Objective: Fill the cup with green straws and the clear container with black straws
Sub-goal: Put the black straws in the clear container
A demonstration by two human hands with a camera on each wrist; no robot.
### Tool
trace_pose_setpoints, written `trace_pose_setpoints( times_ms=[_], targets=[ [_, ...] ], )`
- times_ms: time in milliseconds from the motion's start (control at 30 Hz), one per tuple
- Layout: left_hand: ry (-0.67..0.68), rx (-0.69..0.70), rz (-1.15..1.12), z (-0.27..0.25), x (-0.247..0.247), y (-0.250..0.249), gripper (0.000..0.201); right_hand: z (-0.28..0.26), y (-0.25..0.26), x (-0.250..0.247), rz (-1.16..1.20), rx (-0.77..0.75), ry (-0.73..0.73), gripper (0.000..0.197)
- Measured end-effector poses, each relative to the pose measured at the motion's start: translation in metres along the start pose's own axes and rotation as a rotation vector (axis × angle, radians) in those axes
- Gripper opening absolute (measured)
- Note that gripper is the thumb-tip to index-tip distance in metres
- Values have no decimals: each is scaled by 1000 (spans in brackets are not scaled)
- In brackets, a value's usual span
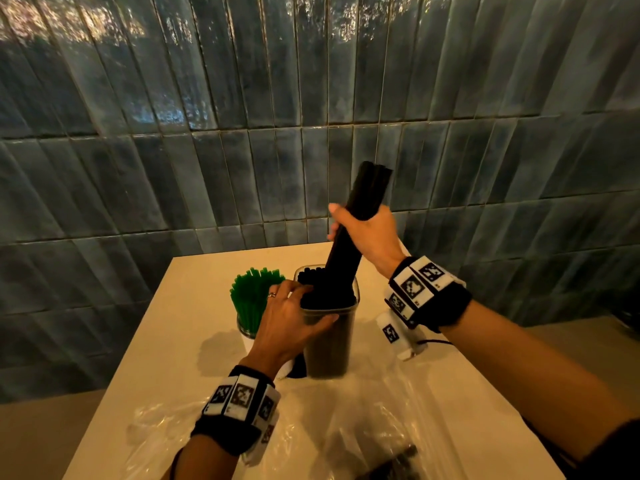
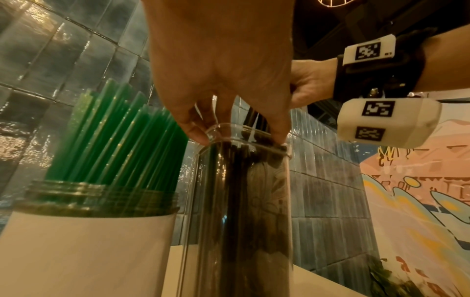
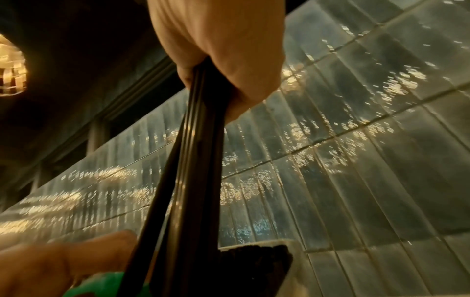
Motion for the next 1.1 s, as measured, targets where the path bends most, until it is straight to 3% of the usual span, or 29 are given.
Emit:
trace_pose_setpoints(
  times_ms=[133,200,267,533,667,767,1000,1100],
  targets=[
    [11,2,-11,2,0,2,73,-12,14,28,-181,-124,190,22],
    [13,15,5,2,2,4,82,-17,22,36,-215,-163,215,26],
    [-21,44,-9,0,0,3,85,-18,29,41,-184,-171,196,30],
    [-30,36,-45,1,-4,-2,65,-7,16,44,-170,-94,123,26],
    [-36,-24,-97,2,-2,5,76,16,-4,21,-158,5,-66,26],
    [-21,-37,-155,4,0,9,83,25,-10,8,-223,-10,-118,24],
    [-31,-20,-125,1,1,7,85,17,-2,38,-295,-77,118,26],
    [-16,-47,-202,-2,-4,2,91,8,12,45,-213,-116,151,15]
  ],
)
Point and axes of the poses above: each hand's wrist, its own z-axis towards the middle knuckle, its own x-axis out of the palm, y = z × x, the point moved 5 cm from there along z, towards the middle knuckle, and after that the axes turned 7 degrees about -x, right-handed, at the moved point
